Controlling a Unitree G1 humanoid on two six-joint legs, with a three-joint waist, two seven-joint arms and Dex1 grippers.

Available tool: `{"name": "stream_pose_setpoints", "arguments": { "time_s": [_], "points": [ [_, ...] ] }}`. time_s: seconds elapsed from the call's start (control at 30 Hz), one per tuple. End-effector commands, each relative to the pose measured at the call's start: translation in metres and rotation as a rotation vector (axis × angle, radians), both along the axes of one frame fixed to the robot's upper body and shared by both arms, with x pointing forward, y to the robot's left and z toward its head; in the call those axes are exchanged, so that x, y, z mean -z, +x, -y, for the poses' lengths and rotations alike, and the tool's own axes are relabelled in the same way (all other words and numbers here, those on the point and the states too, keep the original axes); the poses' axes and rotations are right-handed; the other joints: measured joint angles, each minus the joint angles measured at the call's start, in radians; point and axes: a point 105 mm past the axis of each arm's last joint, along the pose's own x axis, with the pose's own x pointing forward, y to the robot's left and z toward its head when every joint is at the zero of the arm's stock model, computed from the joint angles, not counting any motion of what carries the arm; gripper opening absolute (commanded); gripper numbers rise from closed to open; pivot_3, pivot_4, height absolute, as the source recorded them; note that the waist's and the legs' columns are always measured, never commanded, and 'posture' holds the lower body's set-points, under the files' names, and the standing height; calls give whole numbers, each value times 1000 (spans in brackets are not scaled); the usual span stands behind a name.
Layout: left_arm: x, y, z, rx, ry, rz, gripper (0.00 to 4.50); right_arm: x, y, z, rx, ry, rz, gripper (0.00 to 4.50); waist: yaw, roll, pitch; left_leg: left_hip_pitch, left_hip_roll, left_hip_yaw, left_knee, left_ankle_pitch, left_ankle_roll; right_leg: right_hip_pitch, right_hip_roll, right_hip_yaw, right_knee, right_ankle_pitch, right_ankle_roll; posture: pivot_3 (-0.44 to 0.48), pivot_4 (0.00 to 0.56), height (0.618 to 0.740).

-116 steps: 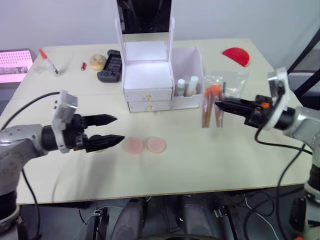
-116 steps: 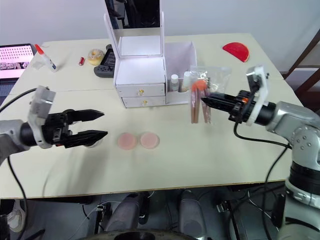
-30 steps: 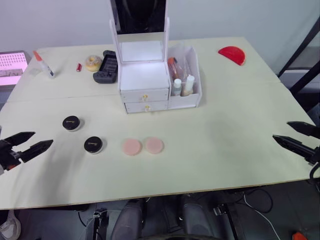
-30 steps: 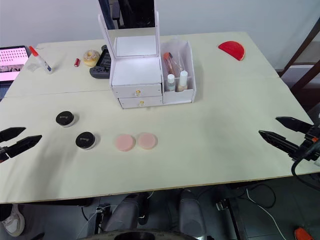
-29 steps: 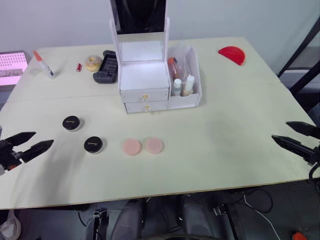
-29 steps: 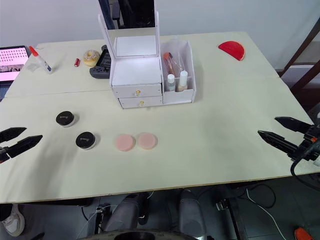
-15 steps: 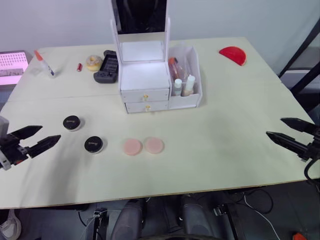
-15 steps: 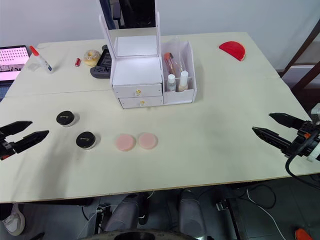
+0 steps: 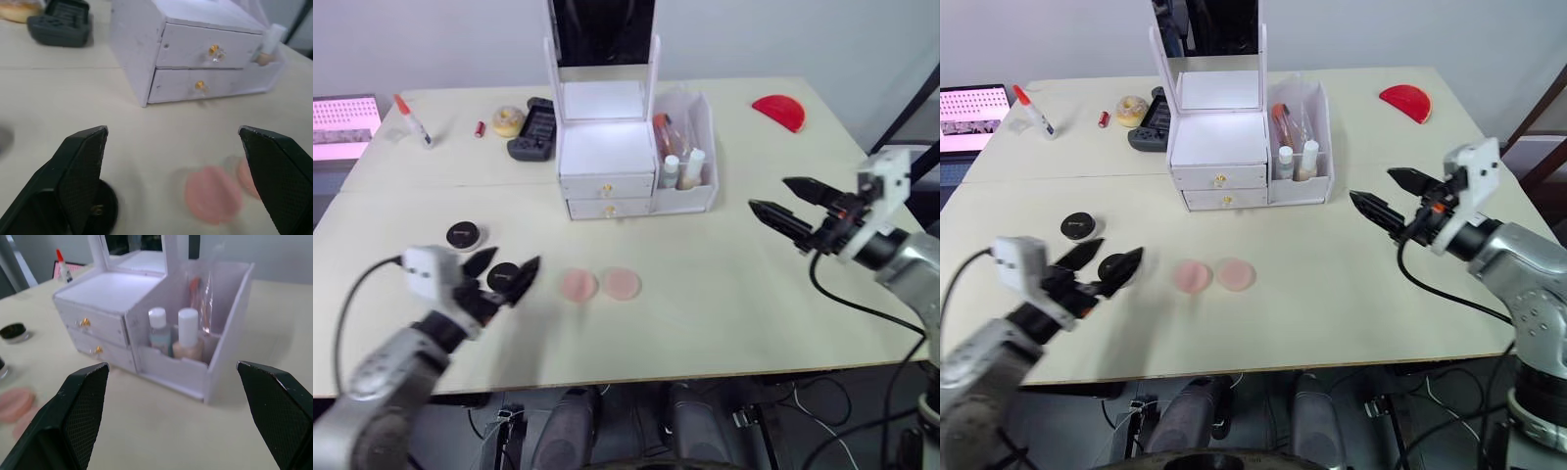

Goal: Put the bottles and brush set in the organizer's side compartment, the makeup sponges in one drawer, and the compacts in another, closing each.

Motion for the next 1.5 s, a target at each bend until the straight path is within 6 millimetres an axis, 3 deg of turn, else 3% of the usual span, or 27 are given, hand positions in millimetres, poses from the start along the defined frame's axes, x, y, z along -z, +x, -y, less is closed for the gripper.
{"name": "stream_pose_setpoints", "arguments": {
  "time_s": [0.03, 0.2, 0.33, 0.53, 0.7, 1.0, 1.07, 1.17, 1.27, 1.5],
  "points": [
    [-11, 7, 35, -32, 77, 85, 4500, -9, 2, -11, -56, 0, 40, 4419, 10, 0, 0, 0, 0, 0, 1, 0, 0, 0, 0, 0, 0, 0, 0, 0, 150, 737],
    [-10, 32, 67, -117, 91, 119, 4500, -10, -7, -37, -283, -34, 23, 4419, 17, 0, 0, -1, 1, 0, 5, -2, 3, 1, 1, 0, 0, 0, 0, 0, 150, 737],
    [-12, 53, 77, -162, 94, 149, 4500, -6, -17, -59, -496, -99, 0, 4419, 15, 0, 0, -1, 1, 1, 6, -3, 5, 1, 2, -1, 1, 0, 0, 0, 150, 737],
    [-22, 80, 97, -163, 77, 209, 4500, -10, -12, -69, -606, -104, -19, 4419, 17, 0, 0, -1, 1, 1, 7, -3, 6, 1, 2, -1, 1, 0, 0, 0, 150, 737],
    [-26, 100, 109, -163, 89, 234, 4500, -7, -3, -72, -601, -115, -37, 4419, 18, 0, 0, -2, 0, 1, 8, -3, 6, 1, 2, -1, 0, 1, 1, 0, 150, 737],
    [-20, 115, 116, -170, 122, 230, 4500, -6, 0, -80, -620, -132, 8, 4419, 8, 0, 0, -4, -10, -9, 7, -3, 6, 3, -5, -8, 3, -1, 5, 0, 150, 737],
    [-22, 117, 118, -167, 120, 240, 4500, -6, 0, -81, -627, -127, 3, 4419, -15, 2, 0, -7, -27, -39, 8, 1, 10, 16, -25, -40, 6, -10, 21, 0, 150, 737],
    [-22, 118, 122, -158, 126, 248, 4500, -7, 0, -80, -621, -122, -2, 4419, -23, 4, 0, -14, -63, -92, 7, 9, 13, 23, -41, -59, 15, -22, 34, 0, 150, 737],
    [-21, 118, 125, -155, 131, 250, 4500, -5, -1, -79, -619, -126, -3, 4419, -6, 4, 0, -17, -62, -87, 7, 12, 7, 14, -40, -49, 19, -22, 30, 0, 150, 737],
    [-21, 118, 141, -133, 149, 262, 4500, -6, -4, -71, -608, -115, -12, 4419, -5, 4, 0, -17, -61, -81, 7, 11, 7, 15, -40, -45, 15, -22, 33, 0, 150, 737]
  ]
}}
